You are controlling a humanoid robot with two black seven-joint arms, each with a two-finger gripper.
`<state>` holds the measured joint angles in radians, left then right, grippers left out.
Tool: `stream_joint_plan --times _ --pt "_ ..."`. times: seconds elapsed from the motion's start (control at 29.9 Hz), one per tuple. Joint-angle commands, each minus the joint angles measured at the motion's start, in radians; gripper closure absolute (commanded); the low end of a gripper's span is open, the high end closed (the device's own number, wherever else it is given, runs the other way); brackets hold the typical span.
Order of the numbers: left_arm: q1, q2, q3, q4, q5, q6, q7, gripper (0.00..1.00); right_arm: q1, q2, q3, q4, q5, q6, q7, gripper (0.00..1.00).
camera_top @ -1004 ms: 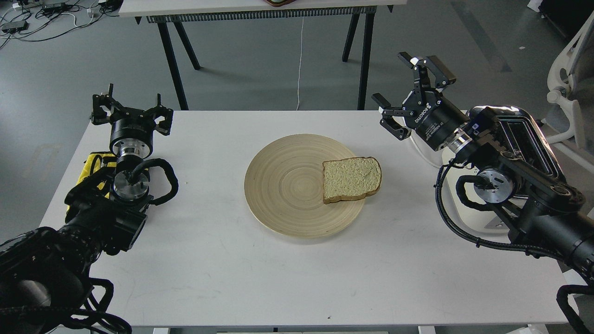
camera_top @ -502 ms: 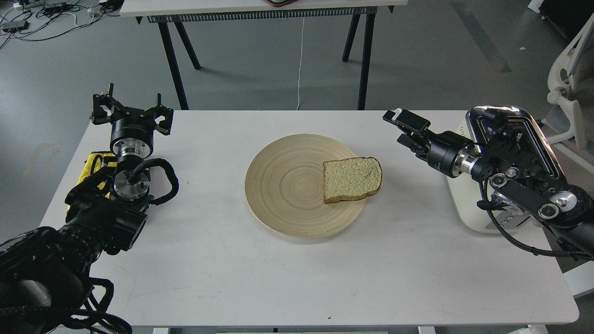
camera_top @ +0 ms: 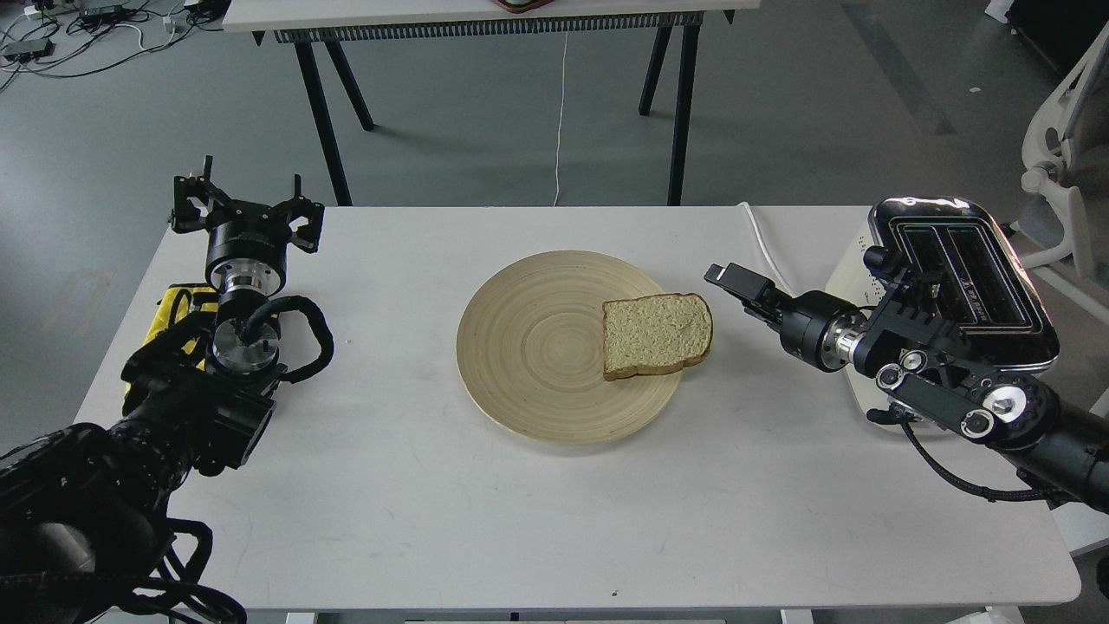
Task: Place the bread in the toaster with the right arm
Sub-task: 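Reach the open right gripper to the bread slice edge and close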
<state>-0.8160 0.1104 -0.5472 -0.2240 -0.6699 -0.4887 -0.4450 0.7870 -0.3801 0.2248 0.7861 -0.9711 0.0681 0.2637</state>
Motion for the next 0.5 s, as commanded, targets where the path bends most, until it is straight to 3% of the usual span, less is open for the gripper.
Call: stream_joint_plan --times 0.0,0.47 --pt "0.000 0.000 0.000 0.000 0.001 0.000 0.000 0.00 0.000 0.027 -0.033 -0.022 0.000 -0.011 -0.010 0.01" --pt "0.000 0.000 0.001 0.000 0.001 0.000 0.000 0.00 -0.011 0.063 -0.073 -0.027 0.000 -0.033 -0.015 0.02"
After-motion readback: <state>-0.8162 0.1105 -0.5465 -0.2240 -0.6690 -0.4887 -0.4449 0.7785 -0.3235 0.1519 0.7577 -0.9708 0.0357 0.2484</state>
